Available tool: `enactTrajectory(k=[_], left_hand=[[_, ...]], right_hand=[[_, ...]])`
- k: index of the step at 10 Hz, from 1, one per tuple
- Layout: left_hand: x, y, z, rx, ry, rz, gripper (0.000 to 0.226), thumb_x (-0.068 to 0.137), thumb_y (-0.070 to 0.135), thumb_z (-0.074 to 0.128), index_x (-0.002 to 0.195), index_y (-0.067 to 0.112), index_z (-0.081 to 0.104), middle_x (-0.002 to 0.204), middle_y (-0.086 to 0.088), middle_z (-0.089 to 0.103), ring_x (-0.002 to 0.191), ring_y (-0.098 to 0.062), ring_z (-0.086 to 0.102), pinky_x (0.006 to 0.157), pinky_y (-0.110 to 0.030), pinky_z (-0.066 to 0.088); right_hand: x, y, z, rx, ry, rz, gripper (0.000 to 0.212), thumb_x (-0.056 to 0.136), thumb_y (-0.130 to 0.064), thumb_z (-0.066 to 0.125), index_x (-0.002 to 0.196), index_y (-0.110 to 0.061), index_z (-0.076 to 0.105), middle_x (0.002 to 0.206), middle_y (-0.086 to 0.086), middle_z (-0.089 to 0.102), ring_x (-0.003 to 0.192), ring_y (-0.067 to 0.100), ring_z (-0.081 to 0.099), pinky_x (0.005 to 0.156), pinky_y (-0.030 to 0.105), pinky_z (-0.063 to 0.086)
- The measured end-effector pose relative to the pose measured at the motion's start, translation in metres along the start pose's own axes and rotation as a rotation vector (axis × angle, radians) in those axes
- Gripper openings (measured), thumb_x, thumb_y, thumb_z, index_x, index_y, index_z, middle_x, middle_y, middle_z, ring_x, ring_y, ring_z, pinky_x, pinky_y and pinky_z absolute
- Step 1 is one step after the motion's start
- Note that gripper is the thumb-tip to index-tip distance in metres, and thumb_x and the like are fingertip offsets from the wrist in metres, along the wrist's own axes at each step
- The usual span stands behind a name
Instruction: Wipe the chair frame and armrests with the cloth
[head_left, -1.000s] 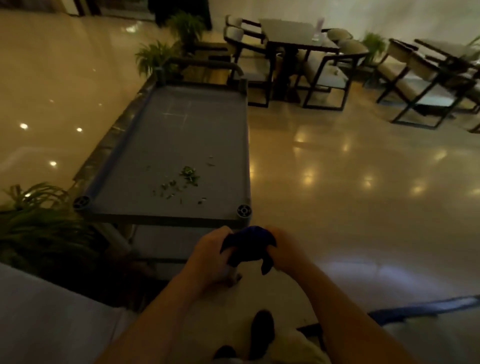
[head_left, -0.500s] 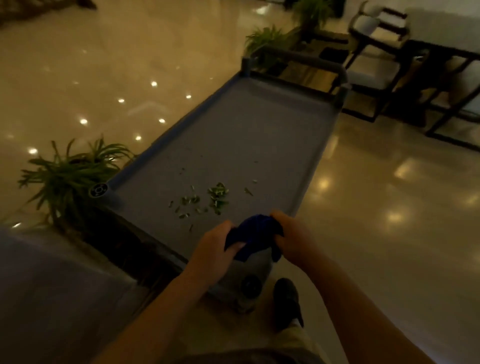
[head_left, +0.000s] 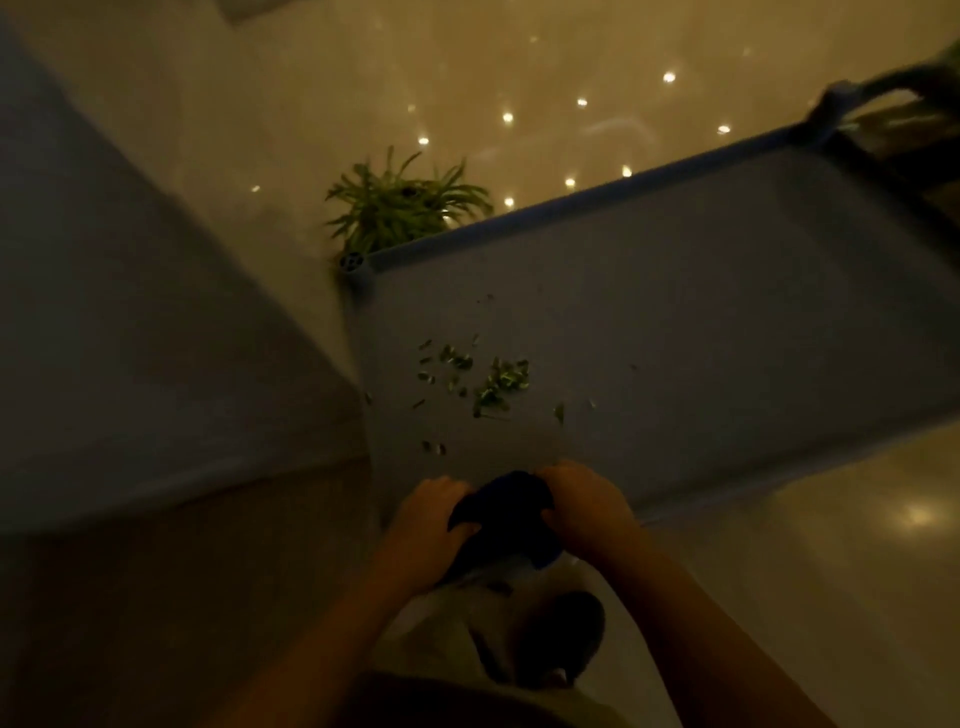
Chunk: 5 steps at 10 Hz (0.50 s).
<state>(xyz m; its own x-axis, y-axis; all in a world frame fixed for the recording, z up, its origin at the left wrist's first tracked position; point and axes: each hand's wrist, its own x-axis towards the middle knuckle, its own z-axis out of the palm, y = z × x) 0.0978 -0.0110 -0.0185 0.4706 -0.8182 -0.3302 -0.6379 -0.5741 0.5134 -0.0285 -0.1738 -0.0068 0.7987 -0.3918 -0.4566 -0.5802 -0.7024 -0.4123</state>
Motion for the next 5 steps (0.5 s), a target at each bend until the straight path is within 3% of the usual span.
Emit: enactTrajectory(k=[1,3,4,5], left_hand=[[-0.003,0.005,0.008,0.189,0.066,-0.122,0.024,0.087,0.032,0.061,0.107,0.020,0.058,0.109,-0.005,0.057,0.105,-0.027,0.050,0.081,-0.041,0.039],[-0.012,0.014,0.021,0.197,0.257,-0.272,0.026,0.083,0.041,0.060,0.103,0.026,0.053,0.106,-0.001,0.052,0.103,-0.025,0.049,0.082,-0.042,0.036],[-0.012,0.017,0.021,0.184,0.342,-0.330,0.035,0.083,0.043,0.063,0.110,0.025,0.051,0.109,-0.002,0.052,0.105,-0.027,0.049,0.085,-0.043,0.036],[-0.021,0.025,0.020,0.151,0.435,-0.371,0.057,0.083,0.039,0.065,0.133,0.023,0.041,0.119,-0.007,0.052,0.112,-0.029,0.046,0.093,-0.044,0.038]], right_hand=[[0.009,0.001,-0.006,-0.061,-0.060,-0.060,0.016,0.089,-0.016,0.054,0.102,-0.009,0.062,0.103,0.012,0.061,0.092,0.029,0.060,0.069,0.036,0.046],[0.024,0.003,-0.025,-0.258,-0.096,-0.187,0.041,0.089,-0.034,0.061,0.123,-0.018,0.045,0.113,0.007,0.062,0.100,0.026,0.062,0.074,0.036,0.050],[0.033,-0.005,-0.023,-0.271,-0.062,-0.266,0.044,0.089,-0.034,0.062,0.123,-0.018,0.040,0.110,0.008,0.060,0.094,0.026,0.060,0.067,0.034,0.046],[0.034,-0.008,-0.025,-0.288,0.062,-0.349,0.047,0.085,-0.030,0.066,0.123,-0.017,0.042,0.116,0.012,0.054,0.100,0.030,0.055,0.075,0.038,0.049]])
